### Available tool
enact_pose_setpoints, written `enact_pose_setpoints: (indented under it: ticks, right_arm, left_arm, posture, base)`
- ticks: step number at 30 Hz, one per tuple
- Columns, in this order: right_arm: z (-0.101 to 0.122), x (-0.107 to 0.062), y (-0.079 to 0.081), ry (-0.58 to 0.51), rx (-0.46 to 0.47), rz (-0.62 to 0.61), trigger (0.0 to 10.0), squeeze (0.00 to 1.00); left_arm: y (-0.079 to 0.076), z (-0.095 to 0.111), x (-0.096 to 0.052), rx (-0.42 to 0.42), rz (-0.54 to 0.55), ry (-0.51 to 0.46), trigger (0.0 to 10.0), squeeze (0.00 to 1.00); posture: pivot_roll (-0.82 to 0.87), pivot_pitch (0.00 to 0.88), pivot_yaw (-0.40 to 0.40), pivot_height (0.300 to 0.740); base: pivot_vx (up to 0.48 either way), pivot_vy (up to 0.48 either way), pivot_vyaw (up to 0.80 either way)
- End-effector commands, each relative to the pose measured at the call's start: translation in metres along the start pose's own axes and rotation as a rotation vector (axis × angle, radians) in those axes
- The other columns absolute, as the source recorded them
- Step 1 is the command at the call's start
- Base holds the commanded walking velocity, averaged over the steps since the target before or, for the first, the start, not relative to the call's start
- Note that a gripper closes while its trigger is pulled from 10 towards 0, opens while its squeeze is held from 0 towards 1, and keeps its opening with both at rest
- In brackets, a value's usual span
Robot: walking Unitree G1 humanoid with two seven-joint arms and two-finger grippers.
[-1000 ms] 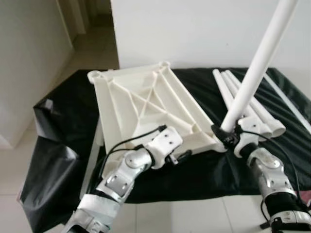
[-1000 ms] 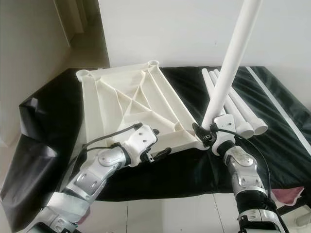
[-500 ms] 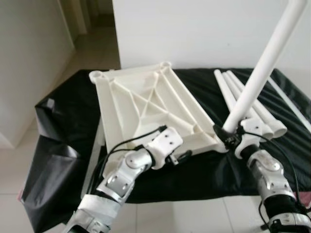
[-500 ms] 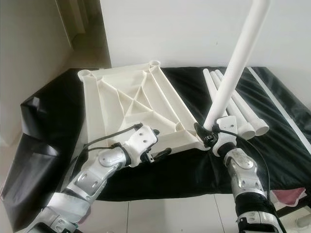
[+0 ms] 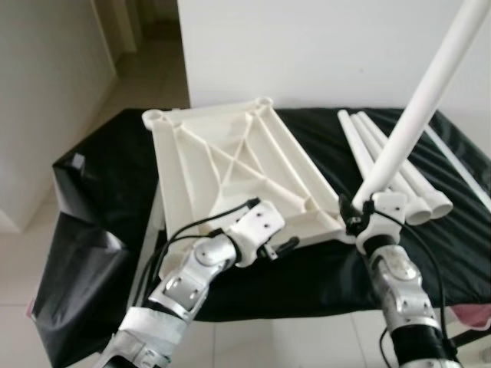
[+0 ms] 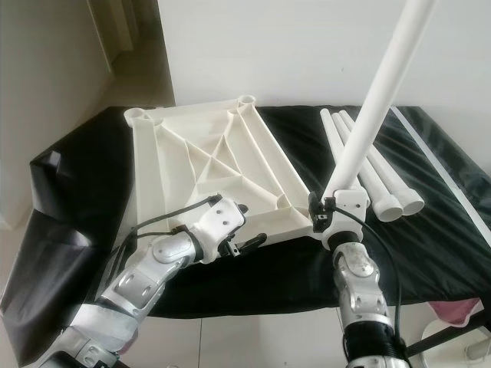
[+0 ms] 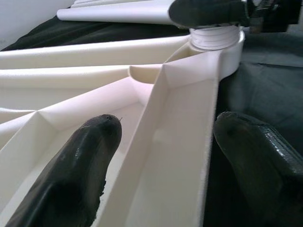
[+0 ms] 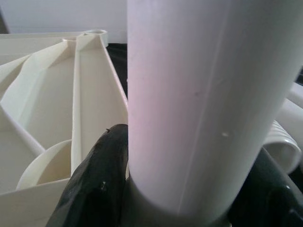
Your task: Building children table
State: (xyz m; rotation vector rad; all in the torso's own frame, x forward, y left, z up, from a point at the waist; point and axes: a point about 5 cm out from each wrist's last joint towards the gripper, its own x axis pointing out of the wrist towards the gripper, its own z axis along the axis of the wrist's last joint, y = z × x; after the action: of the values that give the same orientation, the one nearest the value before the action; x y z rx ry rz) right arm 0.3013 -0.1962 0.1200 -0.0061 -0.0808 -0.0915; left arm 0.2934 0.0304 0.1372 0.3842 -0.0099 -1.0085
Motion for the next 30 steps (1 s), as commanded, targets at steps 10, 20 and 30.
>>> enact_pose_setpoints:
  ticks: [10, 20, 30]
  right_arm:
    - [-0.011, -0.029, 0.014, 0.078, 0.062, -0.385, 10.0, 0.00]
    - [-0.003, -0.029, 0.031, 0.054, 0.118, -0.264, 10.0, 0.00]
    - [0.001, -0.029, 0.029, 0.047, 0.111, -0.257, 10.0, 1.00]
  left_arm:
    - [0.003, -0.001, -0.001, -0.007, -0.049, 0.009, 10.0, 0.00]
    - [0.000, 0.001, 0.000, -0.005, -0.066, -0.001, 10.0, 0.00]
    - [-0.004, 0.003, 0.001, -0.008, -0.077, -0.012, 10.0, 0.00]
  posture:
    - [0.01, 0.000, 0.000, 0.740]
    - [0.01, 0.000, 0.000, 0.740]
    - [0.01, 0.000, -0.002, 0.740]
  base:
    - [0.000, 0.000, 0.00]
    - [0.000, 0.000, 0.00]
    - [0.000, 0.000, 0.00]
